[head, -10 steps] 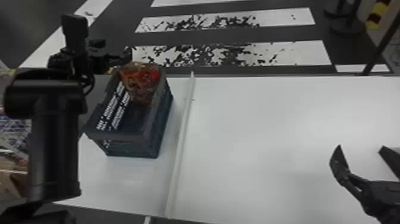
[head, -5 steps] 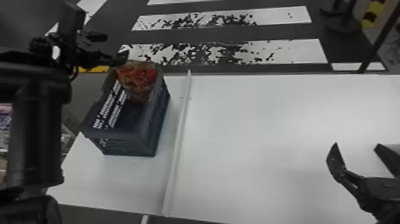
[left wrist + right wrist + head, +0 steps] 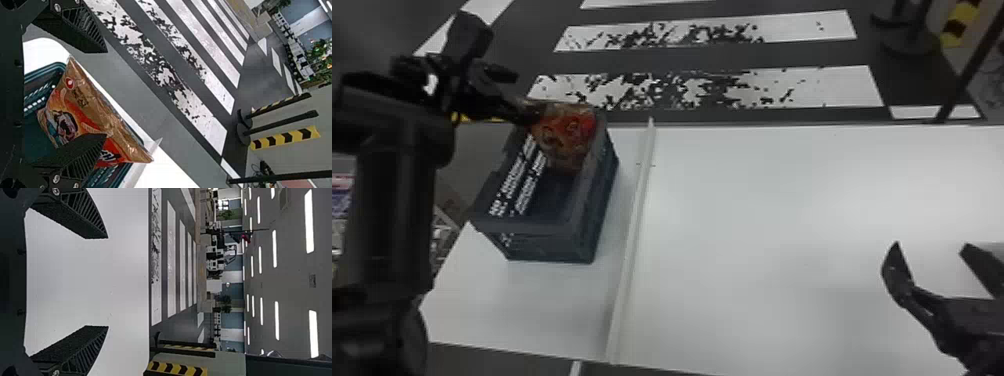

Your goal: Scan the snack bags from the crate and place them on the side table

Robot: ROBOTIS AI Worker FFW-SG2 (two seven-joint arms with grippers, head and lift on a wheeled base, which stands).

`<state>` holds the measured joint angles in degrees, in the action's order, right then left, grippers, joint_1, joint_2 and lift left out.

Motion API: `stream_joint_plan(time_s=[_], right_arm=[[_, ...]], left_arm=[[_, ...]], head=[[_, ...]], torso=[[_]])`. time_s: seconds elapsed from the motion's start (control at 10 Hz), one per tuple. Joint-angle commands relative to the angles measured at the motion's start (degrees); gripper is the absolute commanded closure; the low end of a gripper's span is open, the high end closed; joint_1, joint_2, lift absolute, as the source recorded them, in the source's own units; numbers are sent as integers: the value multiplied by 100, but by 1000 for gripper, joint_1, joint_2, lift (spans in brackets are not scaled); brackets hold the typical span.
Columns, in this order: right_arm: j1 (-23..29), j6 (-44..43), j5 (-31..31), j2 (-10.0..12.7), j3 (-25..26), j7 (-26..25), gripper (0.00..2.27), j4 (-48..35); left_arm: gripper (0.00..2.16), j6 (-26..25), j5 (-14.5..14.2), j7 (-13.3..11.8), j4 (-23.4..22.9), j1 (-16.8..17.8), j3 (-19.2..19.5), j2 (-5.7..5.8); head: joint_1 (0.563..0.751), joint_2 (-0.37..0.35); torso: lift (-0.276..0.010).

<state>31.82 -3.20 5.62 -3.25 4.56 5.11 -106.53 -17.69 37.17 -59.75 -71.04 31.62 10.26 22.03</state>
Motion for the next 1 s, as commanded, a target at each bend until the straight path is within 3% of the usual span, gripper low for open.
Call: stream_joint_plan(time_s=[0.0,0.2,0.5,0.7,0.8,0.9], right_arm=[[0,0,27,0,1,16,53,1],[0,53,71,0,45,69,53,10],[9,53,71,0,63,78,53,19],[9,53,71,0,63,78,53,45],[9,35,80,0,71,78,53,54],[9,35,80,0,80,78,53,54]], left_arm=[[124,138,308,25,319,187,-156,-6],[124,366,502,16,793,442,-305,-15],[124,630,686,244,1286,617,-464,-50],[275,683,862,359,1496,653,-516,-76],[643,718,871,297,1576,679,-560,-76],[1197,735,862,209,1576,679,-560,-76]], head=[[695,166],[695,165],[695,158],[695,155],[695,156],[695,155]], torso=[[-94],[-94],[-94],[-94],[-94],[-94]])
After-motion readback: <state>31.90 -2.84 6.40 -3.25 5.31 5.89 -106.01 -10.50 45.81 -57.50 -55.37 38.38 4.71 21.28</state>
